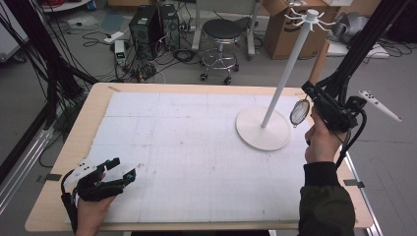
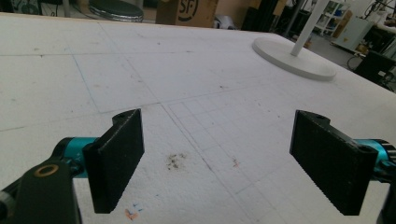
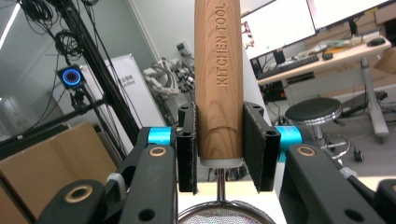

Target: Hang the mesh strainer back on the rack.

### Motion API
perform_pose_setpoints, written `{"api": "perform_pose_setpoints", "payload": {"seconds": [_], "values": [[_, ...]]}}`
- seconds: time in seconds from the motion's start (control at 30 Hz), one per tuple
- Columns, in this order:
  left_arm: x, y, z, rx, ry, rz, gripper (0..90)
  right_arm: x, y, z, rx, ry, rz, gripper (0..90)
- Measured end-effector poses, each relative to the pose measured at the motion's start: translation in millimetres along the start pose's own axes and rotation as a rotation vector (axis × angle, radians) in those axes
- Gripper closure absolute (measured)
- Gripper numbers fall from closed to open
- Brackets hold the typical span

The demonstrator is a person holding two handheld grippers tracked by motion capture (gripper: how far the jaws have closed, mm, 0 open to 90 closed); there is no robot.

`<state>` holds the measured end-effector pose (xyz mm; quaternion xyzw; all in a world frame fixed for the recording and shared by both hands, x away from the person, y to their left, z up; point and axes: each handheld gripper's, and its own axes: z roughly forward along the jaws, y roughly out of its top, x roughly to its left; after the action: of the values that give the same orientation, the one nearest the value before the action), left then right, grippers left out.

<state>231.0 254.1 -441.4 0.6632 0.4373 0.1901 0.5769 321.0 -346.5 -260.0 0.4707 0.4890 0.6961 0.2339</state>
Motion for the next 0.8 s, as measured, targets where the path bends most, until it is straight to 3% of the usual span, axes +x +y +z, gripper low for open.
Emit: {"api": "perform_pose_setpoints", "payload": {"seconds": [0.27, 0.4, 0.8], "values": [[0.5, 0.1, -0.6, -0.001, 0.003, 0.0, 18.3, -2.0, 9.2, 2.8, -0.048, 0.014, 0.033, 69.0], [0.4, 0.1, -0.3, 0.001, 0.002, 0.001, 18.4, 0.2, 17.3, 4.0, -0.062, 0.024, 0.013, 68.9], [0.5, -0.1, -0.4, 0.002, 0.005, 0.0, 18.4, -0.6, 22.5, 15.7, -0.028, 0.035, 0.01, 68.9]]}}
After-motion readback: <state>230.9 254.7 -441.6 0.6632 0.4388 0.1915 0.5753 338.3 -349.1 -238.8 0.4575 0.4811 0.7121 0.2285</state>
